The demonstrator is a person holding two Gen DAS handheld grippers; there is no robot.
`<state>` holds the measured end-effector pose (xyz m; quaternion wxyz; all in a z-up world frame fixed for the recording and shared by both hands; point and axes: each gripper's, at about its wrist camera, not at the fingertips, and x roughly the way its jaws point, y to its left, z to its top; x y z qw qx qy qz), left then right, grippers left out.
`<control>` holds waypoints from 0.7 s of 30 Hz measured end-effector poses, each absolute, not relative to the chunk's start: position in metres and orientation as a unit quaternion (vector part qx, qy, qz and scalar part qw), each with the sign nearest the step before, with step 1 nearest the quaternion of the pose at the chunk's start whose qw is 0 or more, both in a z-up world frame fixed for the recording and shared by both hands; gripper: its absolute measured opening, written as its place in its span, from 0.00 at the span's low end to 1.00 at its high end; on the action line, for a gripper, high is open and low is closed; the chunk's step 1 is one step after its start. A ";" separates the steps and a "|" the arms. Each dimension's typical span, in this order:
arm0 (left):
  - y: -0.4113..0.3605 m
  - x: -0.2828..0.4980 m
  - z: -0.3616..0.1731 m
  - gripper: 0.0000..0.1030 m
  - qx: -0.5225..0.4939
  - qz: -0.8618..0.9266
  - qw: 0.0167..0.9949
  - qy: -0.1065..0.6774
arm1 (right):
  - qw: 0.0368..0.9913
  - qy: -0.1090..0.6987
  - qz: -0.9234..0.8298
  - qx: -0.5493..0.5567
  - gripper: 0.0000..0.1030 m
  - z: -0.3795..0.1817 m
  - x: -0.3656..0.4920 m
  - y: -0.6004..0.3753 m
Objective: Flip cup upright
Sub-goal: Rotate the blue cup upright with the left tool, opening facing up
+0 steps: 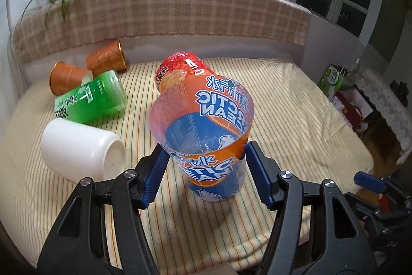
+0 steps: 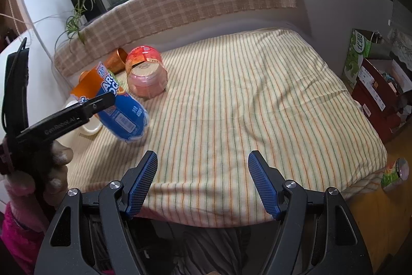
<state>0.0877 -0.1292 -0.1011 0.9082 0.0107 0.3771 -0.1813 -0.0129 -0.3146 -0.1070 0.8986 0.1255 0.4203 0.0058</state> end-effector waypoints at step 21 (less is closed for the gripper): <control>-0.153 0.065 -0.109 0.61 0.057 -0.221 0.899 0.373 | 0.898 0.421 0.001 0.128 0.71 -0.108 -0.012 -0.316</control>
